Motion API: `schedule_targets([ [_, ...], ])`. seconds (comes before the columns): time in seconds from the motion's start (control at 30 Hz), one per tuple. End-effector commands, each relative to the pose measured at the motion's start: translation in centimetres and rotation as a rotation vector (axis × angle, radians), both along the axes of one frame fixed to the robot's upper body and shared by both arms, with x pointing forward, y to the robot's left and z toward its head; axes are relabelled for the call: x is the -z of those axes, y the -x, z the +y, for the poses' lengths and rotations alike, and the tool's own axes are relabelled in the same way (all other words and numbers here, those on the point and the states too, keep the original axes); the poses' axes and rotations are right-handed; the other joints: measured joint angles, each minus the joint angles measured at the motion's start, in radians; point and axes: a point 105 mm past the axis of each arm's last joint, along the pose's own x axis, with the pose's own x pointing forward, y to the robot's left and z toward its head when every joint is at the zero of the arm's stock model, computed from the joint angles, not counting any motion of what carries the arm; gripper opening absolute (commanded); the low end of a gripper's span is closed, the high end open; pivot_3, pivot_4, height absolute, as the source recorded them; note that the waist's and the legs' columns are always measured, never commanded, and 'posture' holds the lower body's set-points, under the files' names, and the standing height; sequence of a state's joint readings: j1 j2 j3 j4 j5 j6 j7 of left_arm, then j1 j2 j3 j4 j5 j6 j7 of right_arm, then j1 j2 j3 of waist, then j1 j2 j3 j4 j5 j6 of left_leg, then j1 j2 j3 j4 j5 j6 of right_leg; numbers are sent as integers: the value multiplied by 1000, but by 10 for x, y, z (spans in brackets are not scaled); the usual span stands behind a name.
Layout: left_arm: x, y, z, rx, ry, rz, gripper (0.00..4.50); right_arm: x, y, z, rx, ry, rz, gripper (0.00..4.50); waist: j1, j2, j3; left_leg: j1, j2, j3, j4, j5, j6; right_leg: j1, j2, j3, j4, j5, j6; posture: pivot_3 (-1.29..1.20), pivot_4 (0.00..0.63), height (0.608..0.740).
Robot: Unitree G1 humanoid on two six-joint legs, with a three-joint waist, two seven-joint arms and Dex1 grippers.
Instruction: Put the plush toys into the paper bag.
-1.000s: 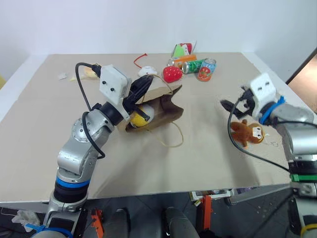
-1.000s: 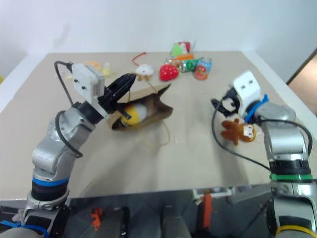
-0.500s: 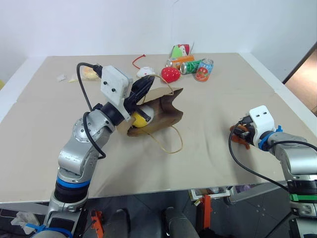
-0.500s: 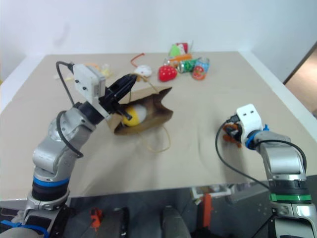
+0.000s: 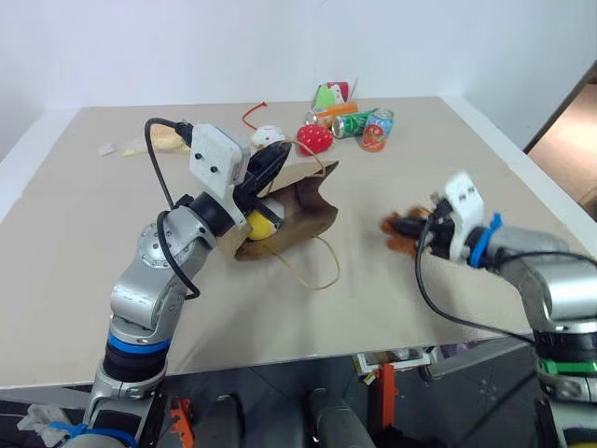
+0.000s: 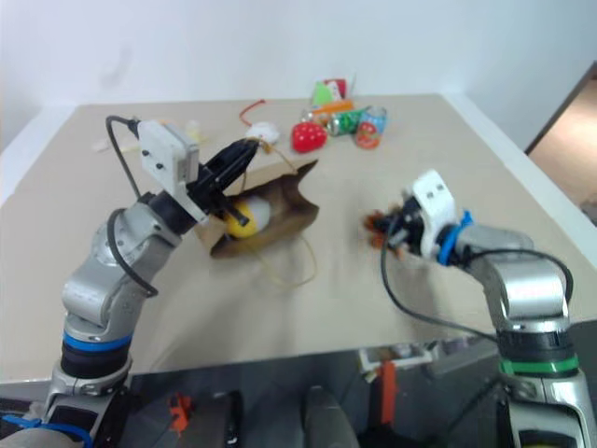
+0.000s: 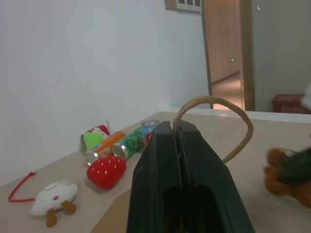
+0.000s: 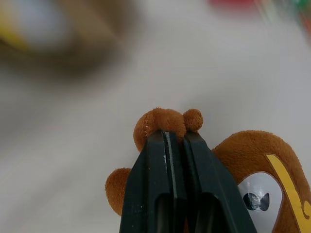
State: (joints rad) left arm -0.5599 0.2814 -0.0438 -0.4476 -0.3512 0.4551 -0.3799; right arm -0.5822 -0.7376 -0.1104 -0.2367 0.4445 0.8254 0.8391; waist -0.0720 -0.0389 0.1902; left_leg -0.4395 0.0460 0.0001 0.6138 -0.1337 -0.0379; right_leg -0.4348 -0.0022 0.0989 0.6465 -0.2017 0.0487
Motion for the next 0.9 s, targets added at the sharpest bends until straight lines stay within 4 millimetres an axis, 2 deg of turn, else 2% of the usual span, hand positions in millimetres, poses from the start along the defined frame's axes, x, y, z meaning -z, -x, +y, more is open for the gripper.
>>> schedule_targets([
  [0.03, -10, 4, 0, -4, 16, -53, 0, -31, 24, 43, -257, -53, -52, 59, 0, 0, 0, 0, 0, 0, 0, 0, 0, 0, 0, 0, 0, 0, 0, 0, 150, 740],
  [0.13, -13, 3, 1, -24, 26, -67, 0, -24, 29, 64, -345, -27, -37, 59, 0, -1, -1, 0, 0, -1, 0, 0, 0, 1, 0, 0, 0, 0, 0, 0, 150, 740],
  [0.27, -16, 3, 1, -42, 37, -79, 0, -11, 23, 98, -423, -32, -70, 59, -1, -1, -1, -3, -2, 1, 0, 0, 0, -1, -1, 3, -1, 0, 0, 0, 150, 740],
  [0.4, -16, 5, -1, -43, 38, -87, 0, -10, -1, 121, -407, -47, -139, 59, -4, -1, 0, -3, -1, 0, 0, -1, 1, -2, 0, 2, 0, 0, 0, 0, 150, 740],
  [0.57, -17, 7, -3, -37, 34, -93, 0, -25, -28, 151, -409, -52, -241, 59, -7, -1, 0, -3, 0, 1, 0, 0, 1, -2, 1, 3, 1, 1, 0, 0, 150, 740],
  [0.7, -18, 7, -4, -40, 43, -94, 0, -19, -40, 162, -393, -39, -262, 59, -3, -1, -1, -3, 0, 0, -1, -1, 0, -2, 2, 2, 1, 1, 0, 0, 150, 740],
  [0.9, -16, 8, -4, -42, 52, -83, 0, 2, -43, 165, -392, -8, -220, 59, -3, -1, 0, -5, -1, 0, -2, -1, 0, -3, 1, 3, 0, 1, 1, 0, 150, 740],
])
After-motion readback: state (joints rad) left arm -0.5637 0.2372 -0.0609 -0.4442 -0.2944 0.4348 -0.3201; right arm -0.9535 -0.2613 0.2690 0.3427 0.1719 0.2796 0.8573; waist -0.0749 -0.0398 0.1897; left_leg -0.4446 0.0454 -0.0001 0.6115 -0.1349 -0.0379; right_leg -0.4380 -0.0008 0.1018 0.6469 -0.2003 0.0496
